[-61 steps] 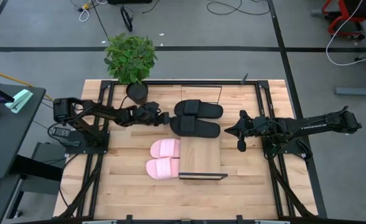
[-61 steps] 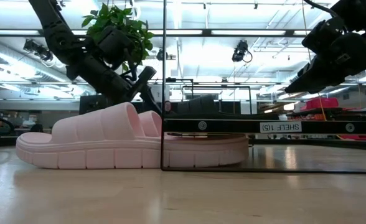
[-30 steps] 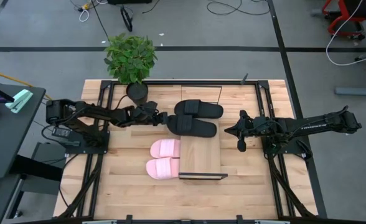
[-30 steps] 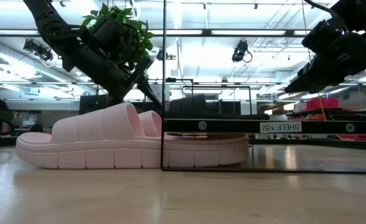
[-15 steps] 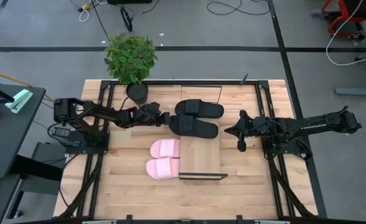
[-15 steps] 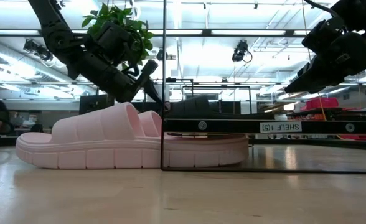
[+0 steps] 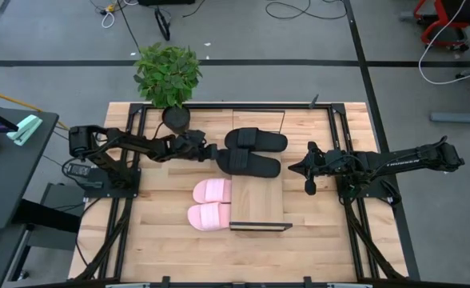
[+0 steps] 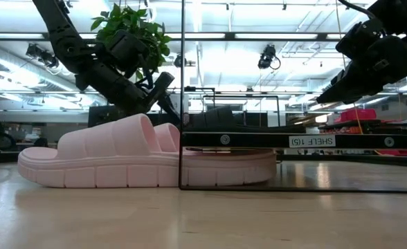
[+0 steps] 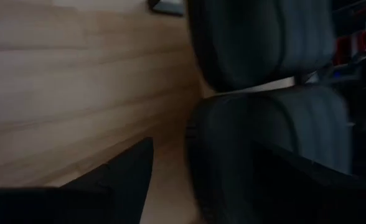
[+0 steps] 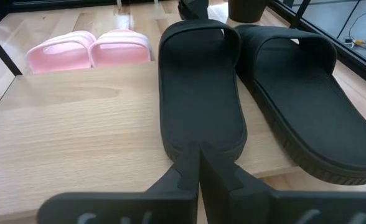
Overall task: Pick and place slides into the shelf
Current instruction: Put the black slides on the shelf, then put the top pink slides on the shelf
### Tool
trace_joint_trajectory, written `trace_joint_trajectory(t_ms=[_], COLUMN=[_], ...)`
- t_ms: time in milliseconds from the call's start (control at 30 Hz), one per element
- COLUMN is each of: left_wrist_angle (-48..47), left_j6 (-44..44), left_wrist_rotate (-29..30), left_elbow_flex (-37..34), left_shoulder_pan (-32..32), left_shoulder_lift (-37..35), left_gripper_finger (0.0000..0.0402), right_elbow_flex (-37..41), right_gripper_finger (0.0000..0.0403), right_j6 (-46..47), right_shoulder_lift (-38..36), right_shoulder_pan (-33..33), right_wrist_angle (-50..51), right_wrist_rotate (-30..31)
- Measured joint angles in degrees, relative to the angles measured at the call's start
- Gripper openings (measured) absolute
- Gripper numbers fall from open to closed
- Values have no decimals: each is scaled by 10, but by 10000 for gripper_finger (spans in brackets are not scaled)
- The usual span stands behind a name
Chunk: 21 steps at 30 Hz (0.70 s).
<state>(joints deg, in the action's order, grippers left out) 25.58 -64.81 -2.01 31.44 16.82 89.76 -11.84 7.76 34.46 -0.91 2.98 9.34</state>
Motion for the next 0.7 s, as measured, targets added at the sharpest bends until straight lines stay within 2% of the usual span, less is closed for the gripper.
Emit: trace_joint_trajectory(t_ms=[167, 467, 600, 700], left_wrist_angle=[-19, -28, -62, -47], left_j6=[13, 38, 44, 48], left_wrist_rotate=[-6, -7, 4, 20], left_elbow_flex=[0, 0, -2, -28], left_shoulder_pan=[1, 0, 1, 1], left_shoulder_lift=[-5, -7, -35, -78], left_gripper_finger=[289, 290, 283, 276], right_elbow_flex=[0, 0, 0, 0], right_gripper_finger=[13, 13, 13, 13], right_j6=[0, 1, 3, 3], right_shoulder_lift=[0, 0, 0, 0], right_shoulder_pan=[0, 0, 0, 0], right_wrist_angle=[0, 0, 1, 2], right_wrist_rotate=[0, 0, 0, 0])
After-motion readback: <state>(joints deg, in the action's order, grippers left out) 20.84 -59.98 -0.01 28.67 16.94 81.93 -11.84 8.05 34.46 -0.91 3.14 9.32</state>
